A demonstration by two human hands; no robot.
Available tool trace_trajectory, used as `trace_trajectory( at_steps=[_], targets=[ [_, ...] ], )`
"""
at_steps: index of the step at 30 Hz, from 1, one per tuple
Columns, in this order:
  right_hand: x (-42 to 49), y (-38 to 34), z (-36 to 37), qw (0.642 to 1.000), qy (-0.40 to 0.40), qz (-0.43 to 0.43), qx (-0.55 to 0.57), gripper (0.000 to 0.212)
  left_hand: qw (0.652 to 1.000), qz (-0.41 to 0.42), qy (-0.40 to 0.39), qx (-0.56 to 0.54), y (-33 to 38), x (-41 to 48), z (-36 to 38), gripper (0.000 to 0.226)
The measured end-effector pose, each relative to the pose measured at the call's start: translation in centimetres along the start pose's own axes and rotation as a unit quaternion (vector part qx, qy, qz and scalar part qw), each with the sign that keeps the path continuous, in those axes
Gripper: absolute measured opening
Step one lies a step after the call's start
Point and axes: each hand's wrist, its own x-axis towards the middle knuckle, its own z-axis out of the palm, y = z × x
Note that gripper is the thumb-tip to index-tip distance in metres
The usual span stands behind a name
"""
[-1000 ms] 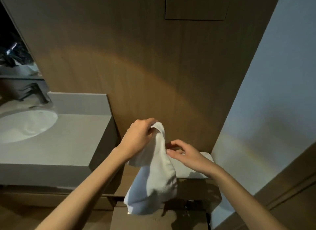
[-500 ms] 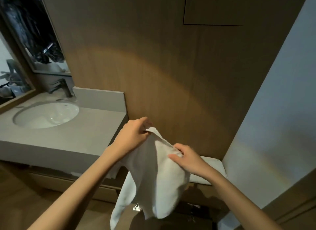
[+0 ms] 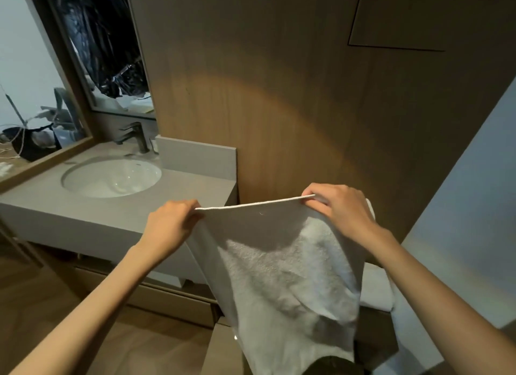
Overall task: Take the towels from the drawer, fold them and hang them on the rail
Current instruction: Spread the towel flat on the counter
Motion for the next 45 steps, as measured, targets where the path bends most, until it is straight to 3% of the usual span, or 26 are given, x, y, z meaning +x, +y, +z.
trace_trajectory(
  at_steps=[6,12,16,20,24,28,33,45],
  targets=[
    [2.1,-4.1,2.2,0.998,-0.008,0.051,-0.046,0.047,0.969,-0.027,0.020,-0.244,-7.5,1.8,-2.1,0.026],
    [3.9,-8.6,5.5,0.994,-0.004,0.094,-0.059,0.033,0.945,-0.022,0.070,-0.318,-12.4,4.0,-5.1,0.022],
    [5.7,-11.5,6.9,0.989,-0.070,0.127,-0.002,0.040,0.938,-0.018,0.104,-0.331,-15.3,5.6,-6.2,0.016],
    [8.5,-13.9,8.4,0.985,-0.109,0.136,0.011,0.045,0.905,-0.078,0.117,-0.402,-18.1,7.6,-7.2,0.010],
    [12.2,-15.2,9.6,0.986,-0.103,0.123,0.037,0.038,0.899,-0.101,0.134,-0.405,-21.2,10.5,-7.3,0.014],
    [16.3,-15.5,10.6,0.992,-0.054,0.111,0.037,0.028,0.889,-0.106,0.154,-0.417,-23.6,14.1,-7.5,0.017],
    [22.7,-14.2,11.9,0.994,0.053,0.077,-0.063,0.015,0.873,-0.122,0.172,-0.440,-26.1,20.6,-7.1,0.019],
    [40.7,-6.4,11.8,0.966,0.191,0.141,-0.108,0.020,0.849,-0.038,0.204,-0.486,-26.5,42.5,-7.2,0.014]
  ],
)
